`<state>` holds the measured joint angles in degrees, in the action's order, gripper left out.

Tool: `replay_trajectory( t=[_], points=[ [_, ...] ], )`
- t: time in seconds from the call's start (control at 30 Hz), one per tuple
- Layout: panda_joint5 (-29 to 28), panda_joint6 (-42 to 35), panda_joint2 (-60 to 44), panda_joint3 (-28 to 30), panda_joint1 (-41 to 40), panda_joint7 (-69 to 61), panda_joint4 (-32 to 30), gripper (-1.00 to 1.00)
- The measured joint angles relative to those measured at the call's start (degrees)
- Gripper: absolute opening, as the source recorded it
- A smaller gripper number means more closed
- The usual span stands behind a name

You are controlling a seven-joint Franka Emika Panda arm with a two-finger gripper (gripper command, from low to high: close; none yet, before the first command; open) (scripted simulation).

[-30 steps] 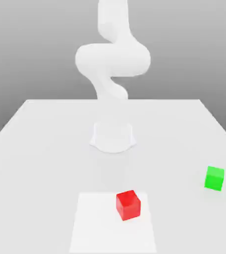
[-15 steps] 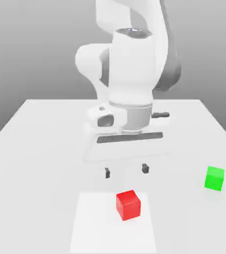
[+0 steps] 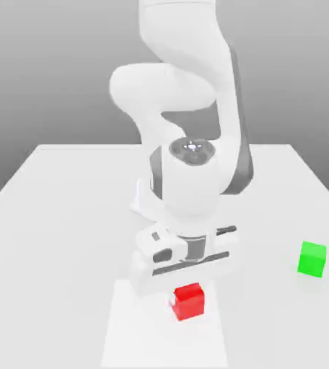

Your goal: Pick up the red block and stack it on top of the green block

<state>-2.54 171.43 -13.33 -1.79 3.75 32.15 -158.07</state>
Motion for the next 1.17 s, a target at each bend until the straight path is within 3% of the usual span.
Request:
replay_trajectory(
  t=[0.23,0.37,0.8,0.9,1.03,1.07,1.17],
  points=[
    [2.34,-10.51,12.23,-2.28,-0.85,-1.68,-1.70,-1.00],
    [2.92,-13.12,14.19,-6.90,1.47,-1.52,-1.07,-1.00],
    [5.31,-18.93,16.97,-18.31,26.54,-0.88,2.11,-1.00],
    [3.06,-16.84,14.28,-19.10,27.73,0.97,2.64,-1.00],
    [-4.13,-10.42,6.95,-16.63,28.68,6.22,3.06,-1.00],
    [-5.90,-8.91,5.24,-15.70,29.28,7.49,3.13,1.00],
    [-5.90,-8.91,5.24,-15.71,29.27,7.49,3.13,1.00]
  ],
)
